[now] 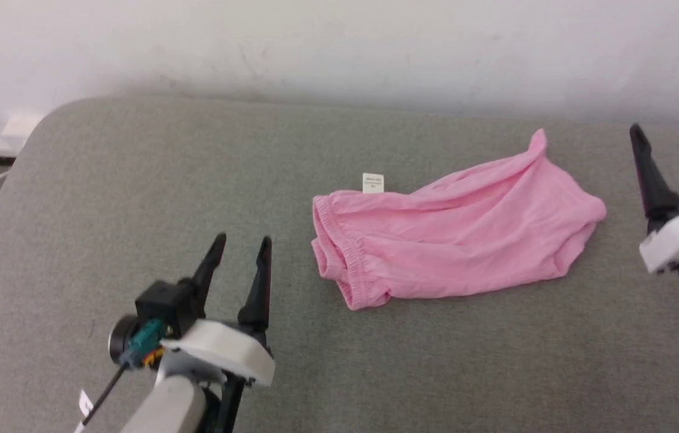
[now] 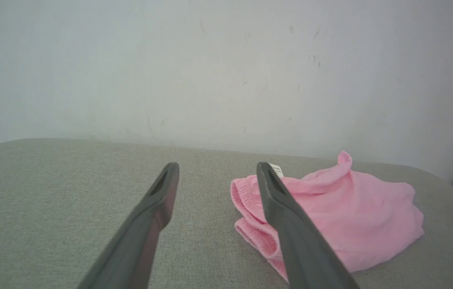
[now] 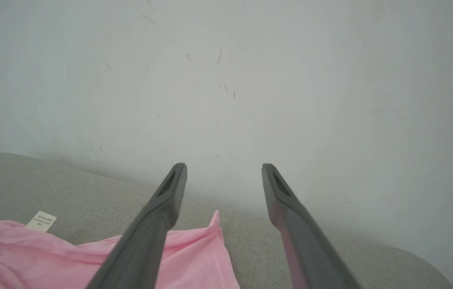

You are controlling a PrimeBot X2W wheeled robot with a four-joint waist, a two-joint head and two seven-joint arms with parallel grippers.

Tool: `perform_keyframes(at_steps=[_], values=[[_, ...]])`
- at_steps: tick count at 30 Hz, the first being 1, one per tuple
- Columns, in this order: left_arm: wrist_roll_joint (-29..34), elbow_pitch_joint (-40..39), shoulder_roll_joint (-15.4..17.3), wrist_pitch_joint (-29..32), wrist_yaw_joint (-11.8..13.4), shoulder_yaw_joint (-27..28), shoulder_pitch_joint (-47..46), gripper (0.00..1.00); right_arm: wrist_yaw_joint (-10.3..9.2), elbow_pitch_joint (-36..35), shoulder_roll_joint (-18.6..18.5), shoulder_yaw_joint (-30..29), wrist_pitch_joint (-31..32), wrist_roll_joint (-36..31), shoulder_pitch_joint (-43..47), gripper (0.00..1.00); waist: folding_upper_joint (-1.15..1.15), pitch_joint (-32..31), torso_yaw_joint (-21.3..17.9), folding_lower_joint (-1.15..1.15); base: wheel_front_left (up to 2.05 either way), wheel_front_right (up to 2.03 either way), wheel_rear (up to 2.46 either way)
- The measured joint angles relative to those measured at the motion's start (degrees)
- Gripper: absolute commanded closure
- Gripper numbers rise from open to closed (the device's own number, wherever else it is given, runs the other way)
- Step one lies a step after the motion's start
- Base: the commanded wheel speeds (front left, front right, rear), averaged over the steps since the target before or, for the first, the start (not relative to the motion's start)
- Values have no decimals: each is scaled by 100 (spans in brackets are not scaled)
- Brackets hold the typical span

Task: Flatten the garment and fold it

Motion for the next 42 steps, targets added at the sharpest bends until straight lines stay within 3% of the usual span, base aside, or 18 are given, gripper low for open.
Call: perform_keyframes(at_steps=[8,14,21,27,34,42], values=[[-19,20,-158,-48,70,-86,866,0,-1,-1276,1126,-1167,-254,-565,1788,0,0,-357,-335,0,0,0,0],[-129,94,-218,276,33,-267,982,0,0,-2189,1883,-1557,-120,-967,2711,0,0,-411,-564,1,0,0,0],[-223,143,-261,1043,8,-357,459,0,0,-2800,2072,-1552,163,-1102,2932,0,0,-152,-782,2,0,0,0],[-159,509,-225,1726,379,-289,-227,0,0,-2926,2102,-1556,254,-1109,2927,0,0,161,-1009,3,0,0,0],[-53,935,-120,2537,846,-355,-365,0,0,-2811,2123,-1556,192,-1080,2922,0,0,467,-1306,3,0,0,0],[-22,847,-56,2842,983,-379,-454,0,0,-2629,2129,-1489,132,-1004,2900,0,0,659,-1425,2,0,0,0]])
